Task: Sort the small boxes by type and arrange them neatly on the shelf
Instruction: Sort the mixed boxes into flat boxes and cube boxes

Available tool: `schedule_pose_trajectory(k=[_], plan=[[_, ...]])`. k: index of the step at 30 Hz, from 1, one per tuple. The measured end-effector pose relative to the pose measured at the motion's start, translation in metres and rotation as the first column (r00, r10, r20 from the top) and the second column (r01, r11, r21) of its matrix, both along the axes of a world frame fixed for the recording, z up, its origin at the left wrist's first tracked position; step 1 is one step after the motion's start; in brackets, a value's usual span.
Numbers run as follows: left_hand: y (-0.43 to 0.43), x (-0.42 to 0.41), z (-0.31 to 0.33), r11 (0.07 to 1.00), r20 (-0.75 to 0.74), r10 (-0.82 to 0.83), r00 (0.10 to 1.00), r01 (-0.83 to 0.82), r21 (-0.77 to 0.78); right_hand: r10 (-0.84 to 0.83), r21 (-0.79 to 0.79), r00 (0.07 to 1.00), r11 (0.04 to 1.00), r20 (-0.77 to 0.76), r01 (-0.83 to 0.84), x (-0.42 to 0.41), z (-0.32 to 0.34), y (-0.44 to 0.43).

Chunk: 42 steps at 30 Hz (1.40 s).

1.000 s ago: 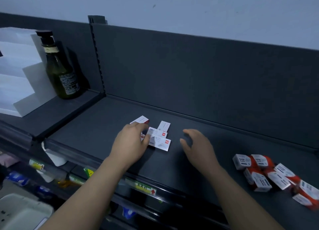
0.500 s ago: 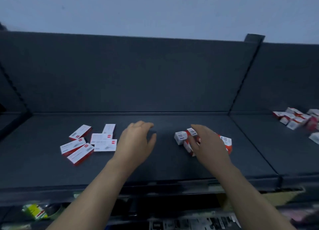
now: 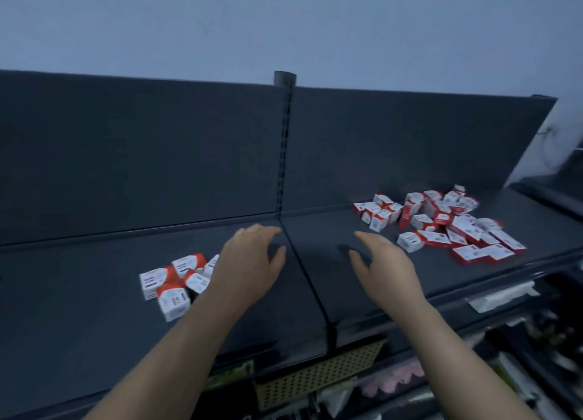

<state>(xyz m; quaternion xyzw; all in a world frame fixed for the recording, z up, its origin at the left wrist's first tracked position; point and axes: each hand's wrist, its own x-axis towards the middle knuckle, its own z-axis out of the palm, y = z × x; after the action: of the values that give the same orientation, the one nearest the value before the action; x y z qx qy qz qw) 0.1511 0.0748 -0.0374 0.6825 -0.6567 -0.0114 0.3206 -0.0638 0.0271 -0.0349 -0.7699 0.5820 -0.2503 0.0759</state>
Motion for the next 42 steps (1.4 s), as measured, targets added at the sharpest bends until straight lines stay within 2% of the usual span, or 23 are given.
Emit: schedule_pose_trajectory(k=[8, 18, 22, 27, 33, 38, 42], plan=[[-0.079, -0.076, -0.008, 0.992, -0.035, -0.061, 0.997, 0.065, 0.105, -0.087, 0.083, 0.996, 0.993, 0.021, 0.085, -0.092, -0.007, -0.067], [-0.189, -0.115, -0.02, 0.975, -0.03, -0.163, 0.986, 0.166, 0.15, -0.169, 0.173, 0.985, 0.971, 0.015, 0.164, -0.125, -0.013, -0.152], [-0.231, -0.124, -0.026, 0.961, -0.013, -0.215, 0.977, 0.214, 0.177, -0.098, 0.202, 0.995, 0.975, 0.022, 0.092, -0.124, -0.018, -0.185], [-0.267, -0.134, -0.035, 0.938, -0.023, -0.279, 0.96, 0.277, 0.21, 0.08, 0.158, 0.992, 0.985, -0.094, -0.064, -0.119, -0.026, -0.22], [-0.289, -0.139, -0.043, 0.95, -0.052, -0.228, 0.972, 0.234, 0.205, 0.255, 0.12, 0.955, 0.964, -0.152, -0.239, -0.115, -0.038, -0.259], [-0.295, -0.149, -0.052, 0.961, -0.084, -0.201, 0.976, 0.213, 0.175, 0.331, 0.106, 0.918, 0.943, -0.218, -0.315, -0.13, -0.04, -0.276], [-0.297, -0.166, -0.053, 0.959, -0.166, -0.171, 0.971, 0.202, 0.199, 0.393, 0.108, 0.903, 0.919, -0.174, -0.379, -0.144, -0.04, -0.286]])
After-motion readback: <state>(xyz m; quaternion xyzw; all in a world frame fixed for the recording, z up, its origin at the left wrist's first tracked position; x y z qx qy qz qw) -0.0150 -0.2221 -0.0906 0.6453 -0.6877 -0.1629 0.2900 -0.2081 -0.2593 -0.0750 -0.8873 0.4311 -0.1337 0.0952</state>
